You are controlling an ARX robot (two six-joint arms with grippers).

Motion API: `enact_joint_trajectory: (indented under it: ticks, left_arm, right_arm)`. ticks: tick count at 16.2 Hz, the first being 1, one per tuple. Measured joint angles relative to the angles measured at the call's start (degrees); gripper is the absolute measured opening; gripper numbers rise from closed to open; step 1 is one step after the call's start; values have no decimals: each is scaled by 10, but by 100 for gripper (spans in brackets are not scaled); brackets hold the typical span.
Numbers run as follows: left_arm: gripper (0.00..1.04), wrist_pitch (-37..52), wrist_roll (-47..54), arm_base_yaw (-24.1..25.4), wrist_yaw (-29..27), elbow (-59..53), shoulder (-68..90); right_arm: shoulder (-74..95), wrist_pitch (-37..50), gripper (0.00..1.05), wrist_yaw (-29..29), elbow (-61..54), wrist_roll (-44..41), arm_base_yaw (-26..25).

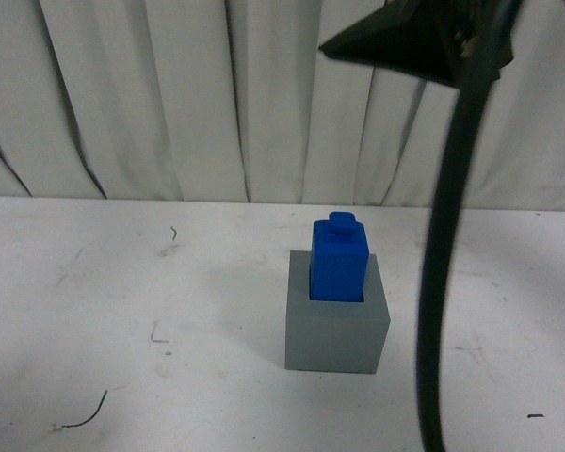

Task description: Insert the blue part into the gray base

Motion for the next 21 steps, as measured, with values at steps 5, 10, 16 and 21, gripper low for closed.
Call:
enact_joint_trajectory:
  ticks: [5, 10, 16, 21]
  left_arm:
    - [98, 0, 0, 0, 0, 0, 0]
    - [98, 0, 0, 0, 0, 0, 0]
    - [98, 0, 0, 0, 0, 0, 0]
    - [98, 0, 0, 0, 0, 0, 0]
  right_arm:
    - [-142, 392, 98, 25, -229, 230, -68]
    - [-220, 511, 98, 205, -332, 331, -152]
    - [-534, 259, 40, 436, -522, 512, -122]
    - [-797, 164, 2, 435, -652, 524, -122]
